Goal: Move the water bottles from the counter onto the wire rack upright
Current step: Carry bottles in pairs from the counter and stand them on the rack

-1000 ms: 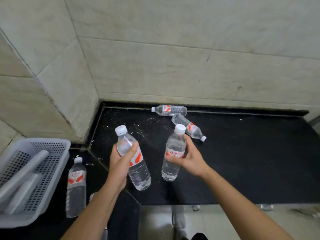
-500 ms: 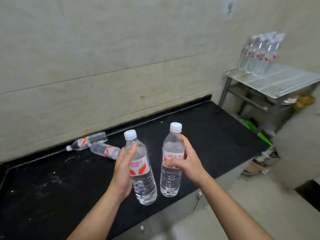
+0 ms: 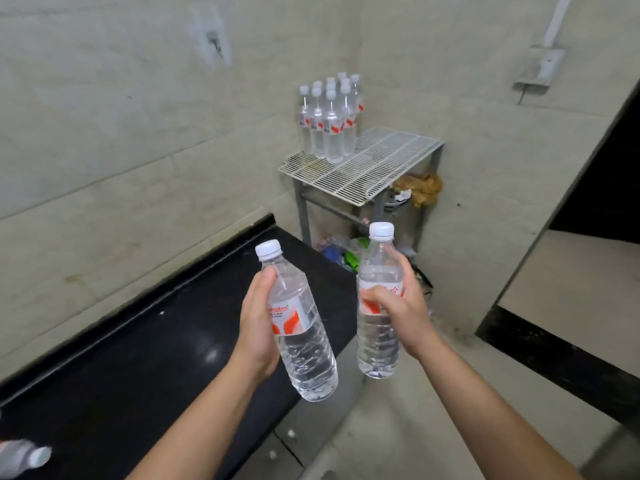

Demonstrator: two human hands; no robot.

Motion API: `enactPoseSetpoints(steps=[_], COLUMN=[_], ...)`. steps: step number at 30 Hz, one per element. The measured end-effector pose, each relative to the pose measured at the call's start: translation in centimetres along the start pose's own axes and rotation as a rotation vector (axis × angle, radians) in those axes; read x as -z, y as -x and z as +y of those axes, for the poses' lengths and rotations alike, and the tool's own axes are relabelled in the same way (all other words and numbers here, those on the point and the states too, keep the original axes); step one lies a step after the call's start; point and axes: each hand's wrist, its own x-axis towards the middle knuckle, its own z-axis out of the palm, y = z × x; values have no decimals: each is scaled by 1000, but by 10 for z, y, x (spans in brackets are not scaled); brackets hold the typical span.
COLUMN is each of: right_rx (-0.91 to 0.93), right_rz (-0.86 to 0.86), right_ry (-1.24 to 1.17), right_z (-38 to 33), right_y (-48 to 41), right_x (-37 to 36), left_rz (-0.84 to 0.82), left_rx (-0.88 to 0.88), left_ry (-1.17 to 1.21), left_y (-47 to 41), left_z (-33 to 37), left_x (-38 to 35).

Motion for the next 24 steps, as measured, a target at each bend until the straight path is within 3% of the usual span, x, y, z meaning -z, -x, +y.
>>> enactPoseSetpoints(steps=[10,17,24], right_rx=[31,137,163], right_rz=[95,162,132], right_ry=[83,124,56], right_z=[12,-20,-30], right_y=[-185,-342,-466], right_x=[117,172,190], left_rz=[-114,-121,55], left_rx=[-57,-144,-188], left_ry=[-6,55,64], left_y=[-190,-328,-439], left_z=[-51,-32,-7], left_x=[-167,-259,-300])
